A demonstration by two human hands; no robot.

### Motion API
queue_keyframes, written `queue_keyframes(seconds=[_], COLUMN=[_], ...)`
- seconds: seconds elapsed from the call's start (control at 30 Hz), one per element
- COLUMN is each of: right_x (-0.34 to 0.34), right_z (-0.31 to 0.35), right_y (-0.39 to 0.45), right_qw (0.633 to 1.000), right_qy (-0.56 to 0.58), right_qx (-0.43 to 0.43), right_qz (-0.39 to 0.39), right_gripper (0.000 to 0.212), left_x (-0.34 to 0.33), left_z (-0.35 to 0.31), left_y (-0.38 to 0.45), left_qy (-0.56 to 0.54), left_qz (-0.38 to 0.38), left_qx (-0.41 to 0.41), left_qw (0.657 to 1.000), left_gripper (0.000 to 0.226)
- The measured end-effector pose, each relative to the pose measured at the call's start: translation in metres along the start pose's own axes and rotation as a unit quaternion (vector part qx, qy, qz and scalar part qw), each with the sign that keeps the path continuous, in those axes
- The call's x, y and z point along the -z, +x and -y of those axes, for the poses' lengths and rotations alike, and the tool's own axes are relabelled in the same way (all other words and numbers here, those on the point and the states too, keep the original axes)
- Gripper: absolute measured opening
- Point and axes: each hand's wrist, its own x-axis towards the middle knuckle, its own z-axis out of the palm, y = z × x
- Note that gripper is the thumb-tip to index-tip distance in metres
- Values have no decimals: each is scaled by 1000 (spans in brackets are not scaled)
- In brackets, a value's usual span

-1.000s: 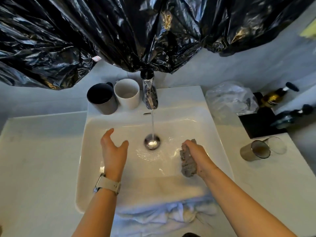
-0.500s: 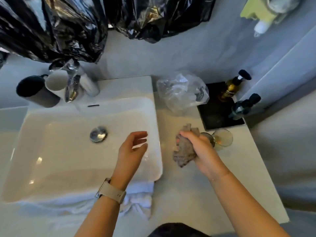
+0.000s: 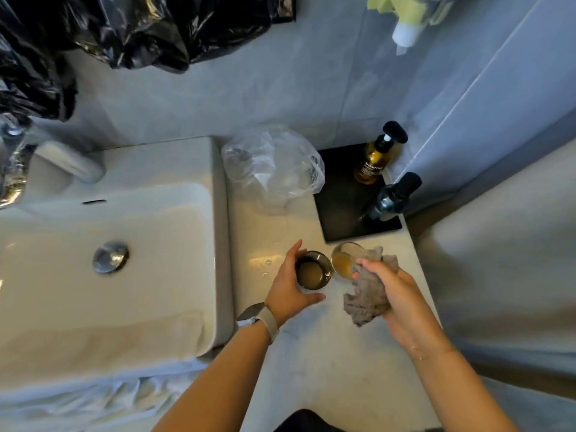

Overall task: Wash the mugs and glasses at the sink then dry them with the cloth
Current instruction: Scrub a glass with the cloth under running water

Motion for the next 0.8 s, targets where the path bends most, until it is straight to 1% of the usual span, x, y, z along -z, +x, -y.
queue_keyframes(seconds=[0.07,0.2,0.3,0.37,0.6,0.7,0.8], right_x=[0,-8,-20,-30,-98,-140,-190], right_z=[0,2,5,7,3,-12,-33], right_y=[4,5,0,-8,-45,-60,-71], right_qw=[1000,1000,1000,1000,998,997,995], right_qy=[1,-11,-18,-15,15,27,31], right_qx=[-3,1,13,25,54,58,65], right_qz=[0,5,9,12,37,52,71], right_gripper=[26,23,20,16,24,21,18], left_x=[-2,1,13,28,117,169,225], left_z=[5,8,1,-8,-36,-26,-1], left_y=[5,6,-7,-20,-83,-107,-128], left_qy=[-11,4,-23,-44,-94,-67,-19], left_qz=[-13,-35,-46,-66,-136,-144,-146], left_qx=[-8,-47,-54,-73,-168,-202,-201], left_qw=[1000,998,997,994,972,967,968], left_gripper=[105,80,77,77,75,75,78])
